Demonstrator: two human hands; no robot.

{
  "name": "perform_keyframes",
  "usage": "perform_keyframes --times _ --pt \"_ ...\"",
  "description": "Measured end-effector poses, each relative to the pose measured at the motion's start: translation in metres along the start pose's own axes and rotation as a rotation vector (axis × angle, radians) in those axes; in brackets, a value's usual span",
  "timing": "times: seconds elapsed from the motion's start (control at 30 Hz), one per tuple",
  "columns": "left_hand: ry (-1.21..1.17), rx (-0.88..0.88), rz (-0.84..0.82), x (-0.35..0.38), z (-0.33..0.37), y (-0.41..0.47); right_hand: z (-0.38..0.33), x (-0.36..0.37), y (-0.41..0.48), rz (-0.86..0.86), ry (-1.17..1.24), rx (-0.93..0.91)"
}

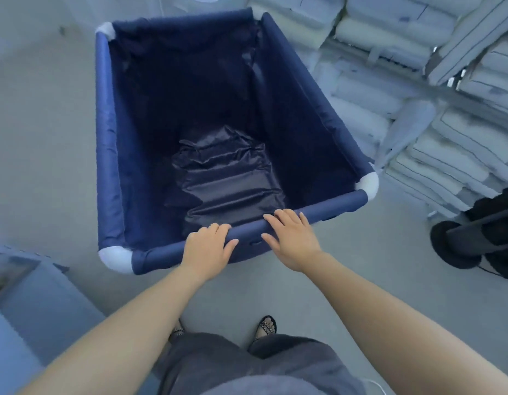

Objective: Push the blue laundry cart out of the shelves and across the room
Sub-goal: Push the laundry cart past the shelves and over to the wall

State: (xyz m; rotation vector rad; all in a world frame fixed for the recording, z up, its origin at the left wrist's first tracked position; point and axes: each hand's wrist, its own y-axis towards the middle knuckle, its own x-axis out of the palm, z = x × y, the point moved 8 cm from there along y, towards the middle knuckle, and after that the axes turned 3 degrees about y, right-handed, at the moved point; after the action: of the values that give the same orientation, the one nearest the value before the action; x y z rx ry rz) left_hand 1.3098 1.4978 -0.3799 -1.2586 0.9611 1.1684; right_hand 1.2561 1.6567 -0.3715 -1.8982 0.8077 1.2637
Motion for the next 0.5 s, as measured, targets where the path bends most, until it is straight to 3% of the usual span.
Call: perform_keyframes --times 0.23,0.4,0.5 --pt "0.072 -0.025 0.004 0.008 0.005 -0.039 0.007 0.000 -0.015 -0.014 -0.042 -0.138" --pt "0.055 -0.081 -0.052 0.010 0.020 -0.057 0.010 0.010 -0.039 0.014 0.009 -0.146" --pt "0.038 -0.117 -0.071 0.015 0.033 -0.073 0.027 0.013 -0.052 0.018 0.010 -0.057"
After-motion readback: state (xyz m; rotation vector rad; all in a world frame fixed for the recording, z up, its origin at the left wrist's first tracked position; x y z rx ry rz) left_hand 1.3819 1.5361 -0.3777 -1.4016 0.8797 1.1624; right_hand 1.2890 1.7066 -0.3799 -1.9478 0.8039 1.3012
